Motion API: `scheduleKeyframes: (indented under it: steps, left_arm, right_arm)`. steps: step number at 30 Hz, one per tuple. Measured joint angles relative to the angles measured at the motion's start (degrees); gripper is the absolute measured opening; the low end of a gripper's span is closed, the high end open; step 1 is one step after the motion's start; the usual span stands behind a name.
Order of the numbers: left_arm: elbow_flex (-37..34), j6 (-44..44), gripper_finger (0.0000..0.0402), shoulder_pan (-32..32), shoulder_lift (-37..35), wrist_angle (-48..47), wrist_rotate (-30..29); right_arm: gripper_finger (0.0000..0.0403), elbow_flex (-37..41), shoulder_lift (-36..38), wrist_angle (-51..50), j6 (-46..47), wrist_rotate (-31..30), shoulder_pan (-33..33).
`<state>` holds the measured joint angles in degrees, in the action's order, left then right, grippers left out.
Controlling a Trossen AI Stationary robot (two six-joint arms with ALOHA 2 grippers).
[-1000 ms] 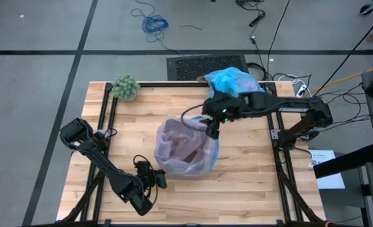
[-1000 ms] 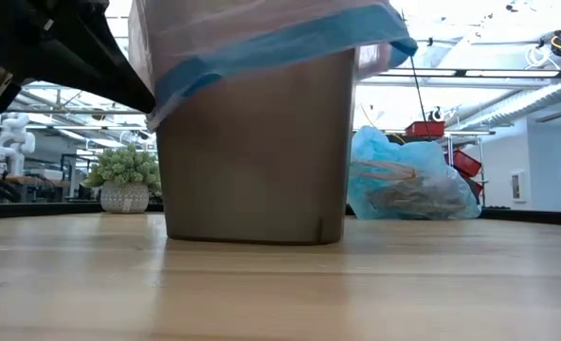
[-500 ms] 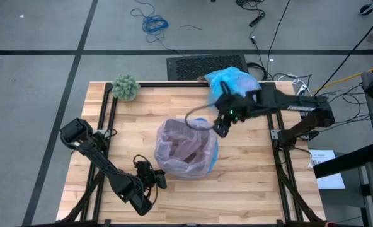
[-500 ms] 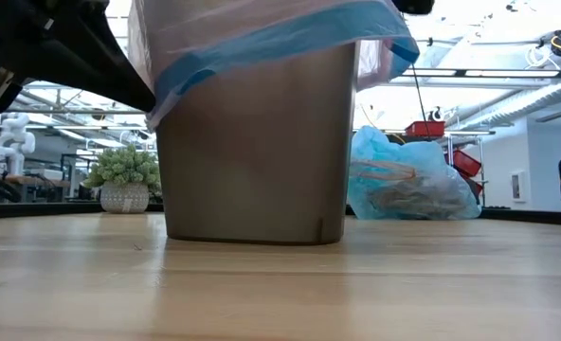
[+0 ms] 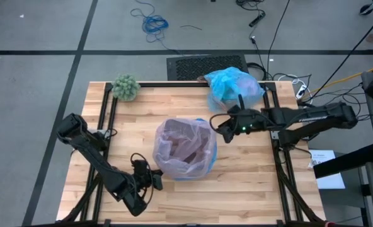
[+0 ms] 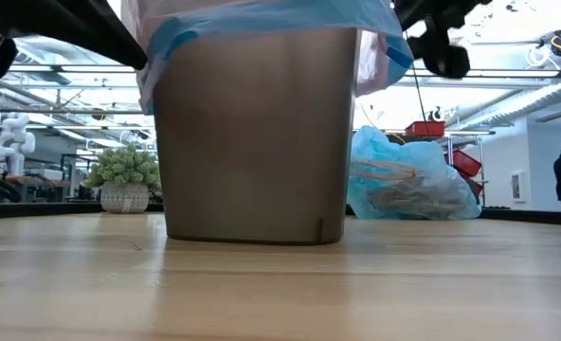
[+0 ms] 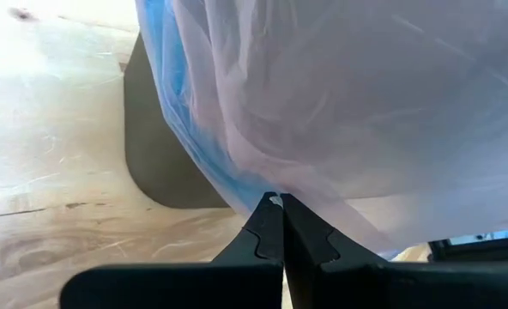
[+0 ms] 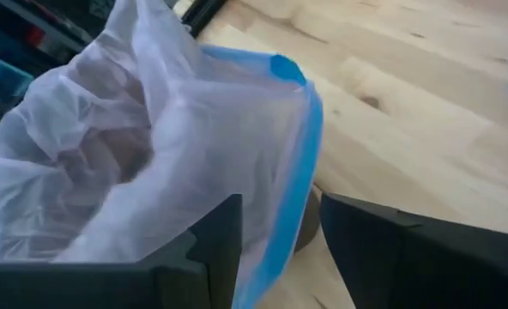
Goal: Place trash/remove bag and relplace
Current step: Insert the pink trash bag into the trash bin
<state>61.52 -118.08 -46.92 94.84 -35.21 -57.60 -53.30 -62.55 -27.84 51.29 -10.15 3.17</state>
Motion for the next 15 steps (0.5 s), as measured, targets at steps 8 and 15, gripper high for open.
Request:
scheduleKeyframes:
  steps: [8, 15]
  left_arm:
    - [0.0, 0.4, 0.0, 0.0, -0.4, -0.2, 0.4]
    - [0.0, 0.3, 0.0, 0.2, -0.4, -1.0, 0.4]
  right_arm:
    - [0.0135, 10.0, -1.2, 12.4, 2.4, -0.4, 0.0]
    - [0.0015, 11.1, -4.8, 13.6, 0.4, -0.6, -0.1]
